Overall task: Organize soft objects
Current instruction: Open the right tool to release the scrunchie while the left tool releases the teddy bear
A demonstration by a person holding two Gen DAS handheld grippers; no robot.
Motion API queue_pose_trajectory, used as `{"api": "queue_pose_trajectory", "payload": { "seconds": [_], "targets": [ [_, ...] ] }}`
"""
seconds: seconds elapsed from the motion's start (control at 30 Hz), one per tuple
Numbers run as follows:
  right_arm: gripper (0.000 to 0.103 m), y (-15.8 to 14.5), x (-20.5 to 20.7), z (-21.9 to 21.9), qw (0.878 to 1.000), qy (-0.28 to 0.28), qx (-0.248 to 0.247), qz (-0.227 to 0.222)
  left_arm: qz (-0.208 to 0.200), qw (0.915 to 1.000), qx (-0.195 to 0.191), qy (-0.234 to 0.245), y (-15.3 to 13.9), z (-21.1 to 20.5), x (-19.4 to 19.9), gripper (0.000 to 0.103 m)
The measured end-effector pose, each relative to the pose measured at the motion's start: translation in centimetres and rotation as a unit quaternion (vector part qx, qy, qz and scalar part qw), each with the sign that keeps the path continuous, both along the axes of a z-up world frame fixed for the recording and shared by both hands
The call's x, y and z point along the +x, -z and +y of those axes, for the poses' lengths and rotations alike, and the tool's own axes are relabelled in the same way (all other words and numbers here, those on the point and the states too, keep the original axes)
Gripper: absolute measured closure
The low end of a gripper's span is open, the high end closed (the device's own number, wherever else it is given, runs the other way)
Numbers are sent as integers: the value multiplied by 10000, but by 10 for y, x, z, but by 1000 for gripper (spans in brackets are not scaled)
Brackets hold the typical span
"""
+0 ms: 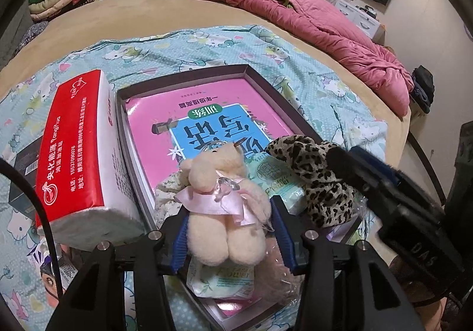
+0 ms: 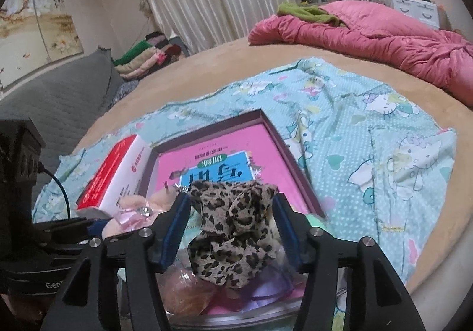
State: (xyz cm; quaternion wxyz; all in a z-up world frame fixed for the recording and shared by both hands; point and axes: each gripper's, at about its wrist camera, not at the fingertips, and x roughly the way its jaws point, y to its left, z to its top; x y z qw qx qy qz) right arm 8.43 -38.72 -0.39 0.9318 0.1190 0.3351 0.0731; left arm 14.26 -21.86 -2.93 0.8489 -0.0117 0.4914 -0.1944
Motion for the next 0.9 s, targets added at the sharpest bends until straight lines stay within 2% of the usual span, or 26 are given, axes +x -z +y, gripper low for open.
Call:
{"api": "queue_pose_trajectory", "payload": {
  "seconds": [0.2, 0.6, 0.77, 0.9],
  "targets": [
    [36, -7, -5, -14, 9993, 288, 157, -196, 53, 10000, 47, 20, 1, -1, 0, 48],
    [34, -3, -7, -24, 9985, 495, 231, -78, -69, 9996, 248, 80, -5, -3, -4, 43],
    [29, -3, -8, -25, 9982, 552, 207, -72, -108, 9995, 255, 129, -9, -3, -7, 42],
    [29, -3, -8, -25, 9983, 540, 214, -56, -198, 9991, 350, 114, -14, -2, -11, 36]
  ]
}}
